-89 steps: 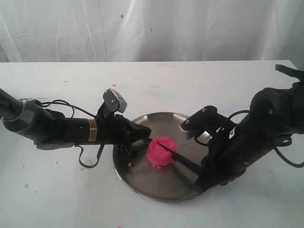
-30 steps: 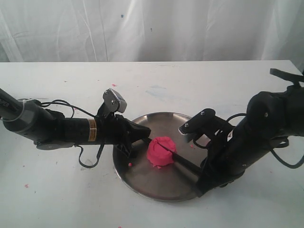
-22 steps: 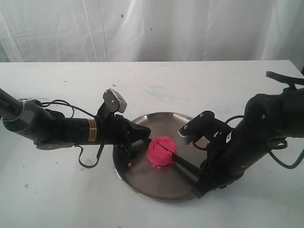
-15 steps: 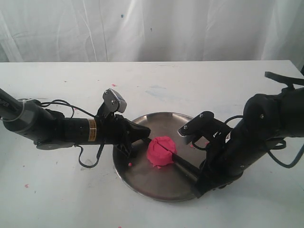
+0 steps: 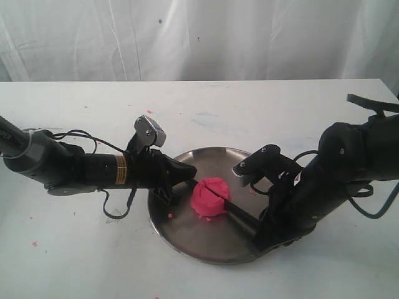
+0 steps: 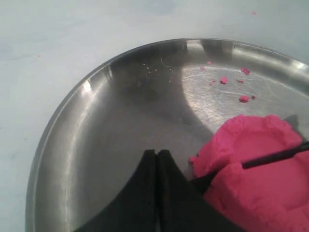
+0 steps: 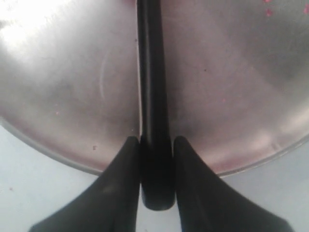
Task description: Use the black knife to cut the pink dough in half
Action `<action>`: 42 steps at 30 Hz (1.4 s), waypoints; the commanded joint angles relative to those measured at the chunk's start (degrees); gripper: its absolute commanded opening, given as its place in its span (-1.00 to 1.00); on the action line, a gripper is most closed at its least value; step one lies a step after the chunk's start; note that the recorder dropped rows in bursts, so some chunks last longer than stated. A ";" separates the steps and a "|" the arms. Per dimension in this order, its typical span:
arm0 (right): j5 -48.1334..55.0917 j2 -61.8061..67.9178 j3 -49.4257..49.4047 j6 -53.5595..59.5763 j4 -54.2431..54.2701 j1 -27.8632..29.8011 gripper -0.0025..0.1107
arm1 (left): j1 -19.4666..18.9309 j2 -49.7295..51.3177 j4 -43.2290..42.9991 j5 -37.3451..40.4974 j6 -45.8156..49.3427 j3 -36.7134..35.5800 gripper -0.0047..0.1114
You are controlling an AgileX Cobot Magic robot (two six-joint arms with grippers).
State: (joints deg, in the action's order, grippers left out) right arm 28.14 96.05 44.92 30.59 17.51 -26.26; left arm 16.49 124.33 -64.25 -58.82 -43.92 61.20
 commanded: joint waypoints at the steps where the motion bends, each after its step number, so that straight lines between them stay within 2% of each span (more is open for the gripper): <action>1: -2.36 1.51 -0.32 -0.37 2.00 0.05 -0.96 | 0.27 0.43 -4.04 5.81 0.21 -0.42 -0.92; 42: -2.57 1.51 -0.32 -0.37 3.39 0.05 -0.96 | 0.27 0.43 -6.00 5.92 0.21 -0.42 -0.92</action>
State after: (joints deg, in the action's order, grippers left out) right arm 27.74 96.14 44.92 30.93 19.41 -26.26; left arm 16.49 124.00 -65.52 -57.41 -43.92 61.67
